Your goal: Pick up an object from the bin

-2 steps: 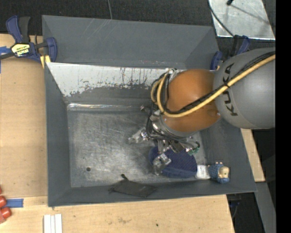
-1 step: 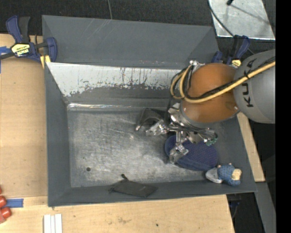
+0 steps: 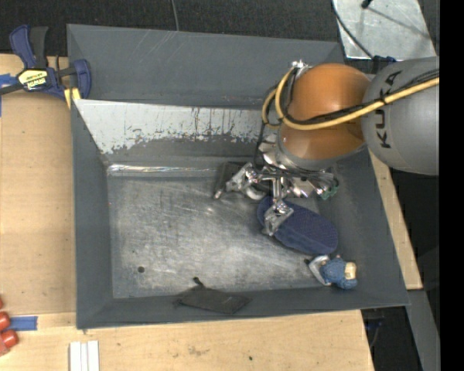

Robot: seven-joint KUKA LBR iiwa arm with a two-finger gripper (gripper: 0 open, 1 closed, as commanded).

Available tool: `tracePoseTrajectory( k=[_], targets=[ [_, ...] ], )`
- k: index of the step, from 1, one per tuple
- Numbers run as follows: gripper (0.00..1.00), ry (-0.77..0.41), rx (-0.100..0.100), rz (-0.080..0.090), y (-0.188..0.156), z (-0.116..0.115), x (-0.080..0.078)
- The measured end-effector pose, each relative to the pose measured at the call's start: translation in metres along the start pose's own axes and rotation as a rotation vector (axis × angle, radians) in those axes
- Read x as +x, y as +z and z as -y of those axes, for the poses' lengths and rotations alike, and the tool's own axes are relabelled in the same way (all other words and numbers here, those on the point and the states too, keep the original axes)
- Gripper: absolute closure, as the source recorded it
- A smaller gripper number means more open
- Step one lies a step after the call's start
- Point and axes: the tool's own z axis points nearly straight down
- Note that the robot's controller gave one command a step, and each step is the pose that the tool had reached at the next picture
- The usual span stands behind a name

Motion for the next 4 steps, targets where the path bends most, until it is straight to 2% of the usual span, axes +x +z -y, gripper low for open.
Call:
tracePoseTrajectory(
  k=[1, 2, 3, 4],
  targets=[
    [0.0, 0.006, -0.02, -0.018, 0.011, 0.044, -0.002],
    [0.0, -0.235, -0.014, -0.006, 0.002, 0.076, 0.02],
    [0.0, -0.273, 0.006, 0.005, -0.059, 0.092, 0.024],
    [0.0, -0.302, 0.012, 0.012, -0.013, 0.079, 0.013]
  ],
)
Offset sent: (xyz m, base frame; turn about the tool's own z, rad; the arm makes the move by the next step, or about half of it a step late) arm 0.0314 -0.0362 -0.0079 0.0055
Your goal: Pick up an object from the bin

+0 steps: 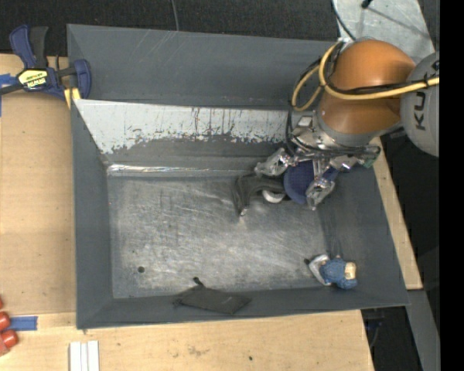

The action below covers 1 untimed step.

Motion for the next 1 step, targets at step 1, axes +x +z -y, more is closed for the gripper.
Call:
tracePoseTrajectory(
  k=[1],
  targets=[
    [0.0, -0.261, -0.014, -0.006, -0.0108, -0.0157, -0.017]
  ],
)
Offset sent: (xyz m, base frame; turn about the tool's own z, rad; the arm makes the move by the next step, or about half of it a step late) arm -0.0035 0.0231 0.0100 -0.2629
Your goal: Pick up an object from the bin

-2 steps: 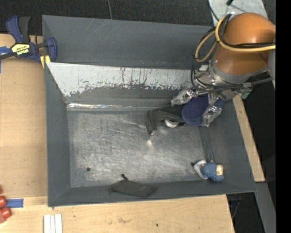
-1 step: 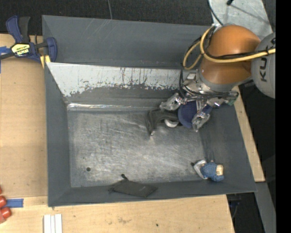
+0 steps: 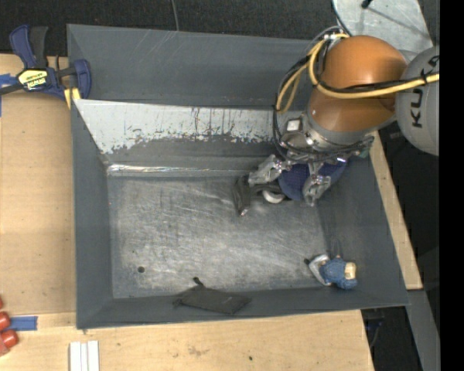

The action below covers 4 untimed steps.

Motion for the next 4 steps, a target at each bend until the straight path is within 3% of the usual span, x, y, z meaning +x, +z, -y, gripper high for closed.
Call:
tracePoseTrajectory(
  k=[1, 2, 3, 4],
  targets=[
    [0.0, 0.238, -0.002, -0.003, 0.001, 0.006, 0.026],
    [0.0, 0.214, 0.0, 0.005, 0.009, 0.012, 0.027],
    [1.0, 0.218, 0.009, 0.009, 0.006, 0.015, 0.027],
    [1.0, 0.057, 0.007, 0.001, -0.107, -0.004, 0.032]
  ],
)
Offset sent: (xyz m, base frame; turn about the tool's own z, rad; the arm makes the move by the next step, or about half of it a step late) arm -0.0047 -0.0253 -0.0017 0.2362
